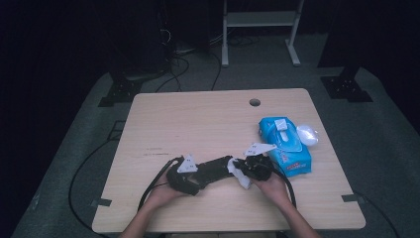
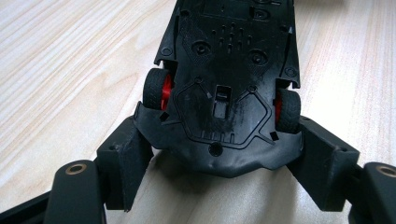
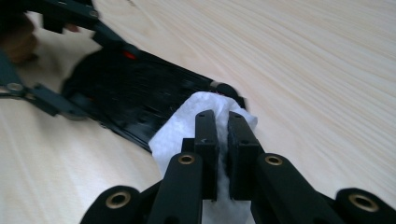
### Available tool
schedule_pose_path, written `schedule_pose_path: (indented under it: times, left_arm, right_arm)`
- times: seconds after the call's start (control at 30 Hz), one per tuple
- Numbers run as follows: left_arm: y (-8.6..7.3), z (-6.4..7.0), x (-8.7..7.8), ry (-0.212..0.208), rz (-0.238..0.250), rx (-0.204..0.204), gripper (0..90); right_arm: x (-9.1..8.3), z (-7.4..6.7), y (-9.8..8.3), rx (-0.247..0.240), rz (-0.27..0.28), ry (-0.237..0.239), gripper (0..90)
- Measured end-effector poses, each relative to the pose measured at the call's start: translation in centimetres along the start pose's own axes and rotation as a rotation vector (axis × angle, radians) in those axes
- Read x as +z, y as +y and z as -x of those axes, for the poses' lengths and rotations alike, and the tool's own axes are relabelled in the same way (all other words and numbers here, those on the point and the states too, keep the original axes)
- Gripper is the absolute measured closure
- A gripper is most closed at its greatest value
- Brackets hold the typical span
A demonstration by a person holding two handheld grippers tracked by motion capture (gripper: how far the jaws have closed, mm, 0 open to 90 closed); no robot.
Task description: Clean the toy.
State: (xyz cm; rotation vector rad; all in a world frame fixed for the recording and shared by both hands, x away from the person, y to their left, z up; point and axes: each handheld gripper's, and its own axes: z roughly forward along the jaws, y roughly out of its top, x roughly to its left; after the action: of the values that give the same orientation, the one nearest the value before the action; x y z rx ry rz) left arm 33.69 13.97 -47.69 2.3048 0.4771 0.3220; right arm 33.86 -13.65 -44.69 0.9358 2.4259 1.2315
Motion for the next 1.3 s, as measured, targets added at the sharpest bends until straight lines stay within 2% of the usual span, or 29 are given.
schedule_pose_path:
  times: [0.03,0.1,0.13,0.2,0.27,0.3,0.37,0.43,0.5,0.63,0.67,0.77,0.8,0.87,1.0,1.07,1.13,1.2,1.3]
  left_arm:
    - [0.0,0.1,0.0,0.0,0.0,-0.003,26.0]
    - [0.0,0.1,0.0,0.002,0.0,-0.005,26.0]
    - [0.0,0.1,0.0,0.002,0.0,-0.005,26.1]
    - [0.0,0.1,0.0,0.002,0.0,-0.005,26.1]
    - [0.1,0.2,0.1,0.003,0.003,-0.008,26.1]
    - [0.1,0.2,0.1,0.002,0.003,-0.005,26.1]
    - [0.1,0.2,0.2,-0.001,0.005,-0.001,26.1]
    - [0.2,0.3,0.2,0.0,0.004,-0.003,26.1]
    - [0.3,0.5,0.2,0.006,0.006,0.0,26.1]
    - [0.3,0.6,0.3,0.003,0.006,0.003,26.1]
    - [0.3,0.6,0.3,0.002,0.006,0.0,26.1]
    - [0.3,0.7,0.3,0.006,0.007,0.004,26.1]
    - [0.4,0.8,0.3,0.004,0.009,0.006,26.1]
    - [0.7,1.1,0.5,0.001,0.013,0.015,26.1]
    - [0.9,1.7,0.7,-0.012,0.009,0.039,26.1]
    - [1.0,1.8,0.7,-0.009,0.01,0.039,26.1]
    - [1.0,1.8,0.7,-0.01,0.01,0.034,26.2]
    - [1.2,2.0,0.8,-0.005,0.014,0.036,26.1]
    - [1.3,2.3,1.0,-0.013,0.004,0.051,26.1]
  right_arm:
    - [0.2,-0.2,0.1,0.003,0.002,0.012,83.8]
    - [0.6,-0.2,0.2,-0.004,0.003,0.002,83.8]
    - [0.7,0.2,0.3,0.014,0.007,-0.007,83.8]
    - [0.6,0.6,0.3,0.019,0.01,-0.052,83.8]
    - [0.5,0.5,0.2,0.001,0.008,-0.073,83.9]
    - [0.4,0.2,0.3,-0.004,0.006,-0.068,83.9]
    - [0.8,-0.6,0.5,-0.033,0.015,-0.027,83.9]
    - [1.3,-1.3,0.7,-0.056,0.014,-0.015,83.9]
    - [1.8,-2.0,0.9,-0.058,0.015,0.013,83.8]
    - [2.7,-3.3,1.3,-0.054,0.022,0.095,83.7]
    - [2.8,-3.4,1.3,-0.061,0.023,0.095,83.7]
    - [2.9,-3.0,1.4,-0.01,0.023,0.121,83.7]
    - [3.0,-3.2,1.4,-0.013,0.025,0.122,83.7]
    - [3.3,-4.1,1.5,-0.028,0.026,0.154,83.7]
    - [4.0,-6.1,2.0,-0.094,0.012,0.211,83.6]
    - [4.0,-6.2,2.1,-0.12,0.005,0.193,83.6]
    - [3.8,-5.4,2.1,-0.08,0.015,0.158,83.7]
    - [3.7,-5.1,2.2,-0.057,0.02,0.147,83.8]
    - [4.1,-6.5,2.4,-0.103,0.016,0.147,83.7]
